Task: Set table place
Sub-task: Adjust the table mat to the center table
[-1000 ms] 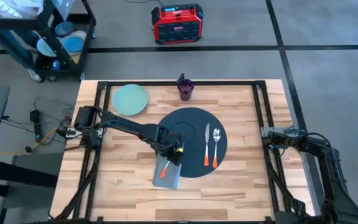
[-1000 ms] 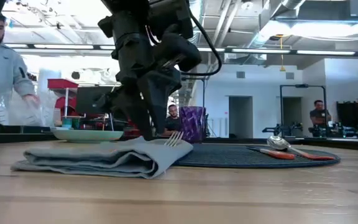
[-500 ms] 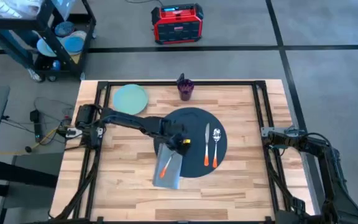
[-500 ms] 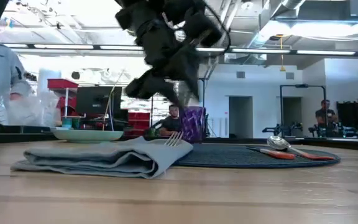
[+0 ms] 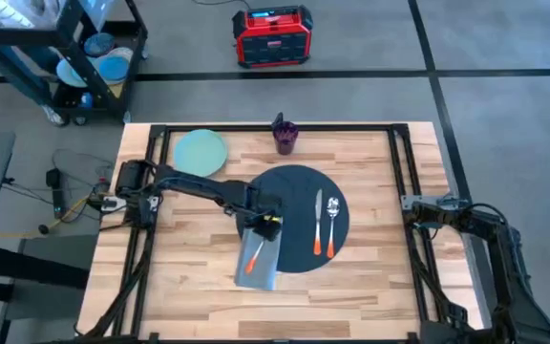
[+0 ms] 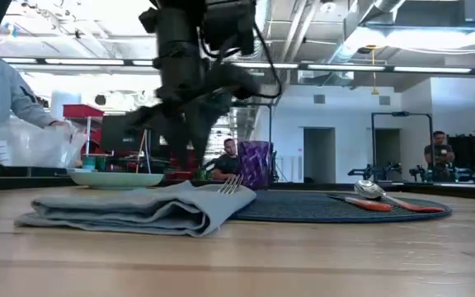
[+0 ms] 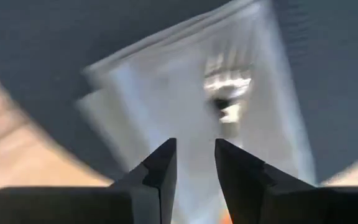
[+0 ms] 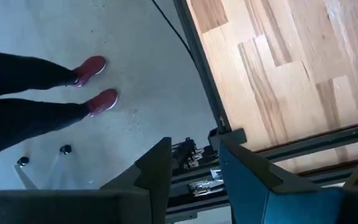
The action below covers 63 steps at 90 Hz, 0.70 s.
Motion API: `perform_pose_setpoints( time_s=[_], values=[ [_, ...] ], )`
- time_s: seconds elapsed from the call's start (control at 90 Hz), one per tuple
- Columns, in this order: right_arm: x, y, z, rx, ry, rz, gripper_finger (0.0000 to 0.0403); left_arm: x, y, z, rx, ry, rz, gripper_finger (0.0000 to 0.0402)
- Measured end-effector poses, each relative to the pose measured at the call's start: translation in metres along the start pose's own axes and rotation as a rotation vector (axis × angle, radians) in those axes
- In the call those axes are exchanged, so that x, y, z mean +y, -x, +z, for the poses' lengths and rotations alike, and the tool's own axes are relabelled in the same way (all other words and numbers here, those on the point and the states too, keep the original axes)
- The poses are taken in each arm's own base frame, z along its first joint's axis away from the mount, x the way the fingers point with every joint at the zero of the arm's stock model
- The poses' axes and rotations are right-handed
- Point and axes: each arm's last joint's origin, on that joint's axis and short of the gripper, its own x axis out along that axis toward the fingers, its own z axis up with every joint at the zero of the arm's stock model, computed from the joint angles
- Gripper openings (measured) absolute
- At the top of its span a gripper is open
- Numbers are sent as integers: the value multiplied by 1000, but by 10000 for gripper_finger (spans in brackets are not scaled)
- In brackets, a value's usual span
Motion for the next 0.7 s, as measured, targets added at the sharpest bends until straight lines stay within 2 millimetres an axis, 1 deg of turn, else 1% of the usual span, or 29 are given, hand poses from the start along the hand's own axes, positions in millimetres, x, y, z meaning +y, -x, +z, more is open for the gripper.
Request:
perform_pose_setpoints(
  time_s=[0.133, 0.333, 0.378, 0.422, 0.5, 0.6, 0.656, 0.7],
  values=[
    [1, 0, 0, 1, -5, 8, 118, -2, -4, -7, -25, -42, 11, 91],
    [2, 0, 0, 2, -8, 22, 118, 5, -19, -20, -35, 59, 57, 91],
    [2, 0, 0, 2, -8, 22, 118, 1, -20, -21, -50, 68, 32, 91],
    [2, 0, 0, 2, -7, 19, 118, -8, -19, -19, -89, 67, -50, 91],
    [0, 0, 1, -1, -3, -5, 118, -32, -6, -12, -170, 29, -243, 91],
    [0, -1, 5, -23, 7, -3, 118, -64, 24, -4, -288, -44, -474, 91],
    [1, -2, 12, -110, 18, 0, 118, -75, 40, -2, -334, -91, -520, 91],
    [1, -3, 19, -245, 26, 1, 115, -80, 54, -3, -378, -119, -514, 91]
  ],
)
